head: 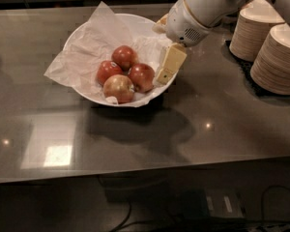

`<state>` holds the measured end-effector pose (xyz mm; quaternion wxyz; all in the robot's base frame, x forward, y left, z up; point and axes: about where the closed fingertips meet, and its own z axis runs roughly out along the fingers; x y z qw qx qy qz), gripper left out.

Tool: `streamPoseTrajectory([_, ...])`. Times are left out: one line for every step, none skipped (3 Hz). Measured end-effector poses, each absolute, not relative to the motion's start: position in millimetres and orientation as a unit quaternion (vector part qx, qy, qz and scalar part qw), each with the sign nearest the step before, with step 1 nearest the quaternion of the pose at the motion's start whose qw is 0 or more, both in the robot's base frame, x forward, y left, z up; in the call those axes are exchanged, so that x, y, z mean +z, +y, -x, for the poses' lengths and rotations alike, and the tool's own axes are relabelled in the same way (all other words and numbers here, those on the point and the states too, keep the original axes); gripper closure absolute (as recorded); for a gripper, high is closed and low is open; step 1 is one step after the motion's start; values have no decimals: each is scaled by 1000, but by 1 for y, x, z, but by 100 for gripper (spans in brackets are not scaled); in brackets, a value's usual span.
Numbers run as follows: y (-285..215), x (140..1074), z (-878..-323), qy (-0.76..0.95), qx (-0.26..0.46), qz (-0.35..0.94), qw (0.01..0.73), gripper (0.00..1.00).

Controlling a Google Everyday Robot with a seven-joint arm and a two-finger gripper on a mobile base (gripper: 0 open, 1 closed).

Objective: Pick apple from white bowl

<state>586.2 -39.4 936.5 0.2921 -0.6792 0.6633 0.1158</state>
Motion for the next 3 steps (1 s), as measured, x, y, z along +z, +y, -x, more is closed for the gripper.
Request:
streamPoseTrajectory([-29, 934, -590, 657, 119, 685, 290, 14])
streamPoseTrajectory([-28, 933, -591, 656, 120, 687, 289, 16])
streamPoseTrajectory([-26, 932, -591, 656, 120, 687, 288, 20])
